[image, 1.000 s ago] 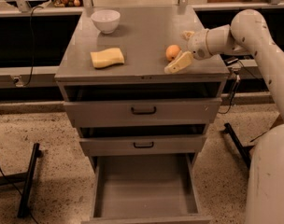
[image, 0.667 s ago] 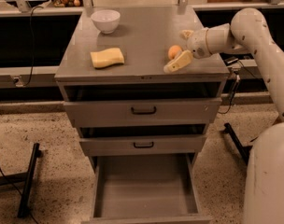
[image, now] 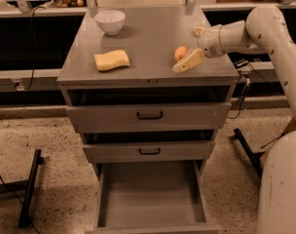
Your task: Pick orange from bottom drawer and place on counter
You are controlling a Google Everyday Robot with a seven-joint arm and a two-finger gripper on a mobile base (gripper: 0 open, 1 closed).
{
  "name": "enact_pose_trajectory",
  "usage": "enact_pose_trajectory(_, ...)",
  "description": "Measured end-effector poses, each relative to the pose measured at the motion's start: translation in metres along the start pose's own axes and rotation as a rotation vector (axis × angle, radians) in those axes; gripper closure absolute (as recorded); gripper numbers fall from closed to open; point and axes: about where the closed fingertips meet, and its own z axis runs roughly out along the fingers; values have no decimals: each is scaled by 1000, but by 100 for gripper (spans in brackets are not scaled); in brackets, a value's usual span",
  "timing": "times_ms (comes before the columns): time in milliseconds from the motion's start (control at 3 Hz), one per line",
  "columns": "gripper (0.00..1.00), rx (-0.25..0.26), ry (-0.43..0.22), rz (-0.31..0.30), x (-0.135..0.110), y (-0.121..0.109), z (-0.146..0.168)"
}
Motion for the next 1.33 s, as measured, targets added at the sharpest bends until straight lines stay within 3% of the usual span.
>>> enact_pose_trajectory(667, 0, 26, 9, 2, 15, -14, -19)
enact_pose_trajectory(1333, 0, 35, -15, -53, 16, -21, -56)
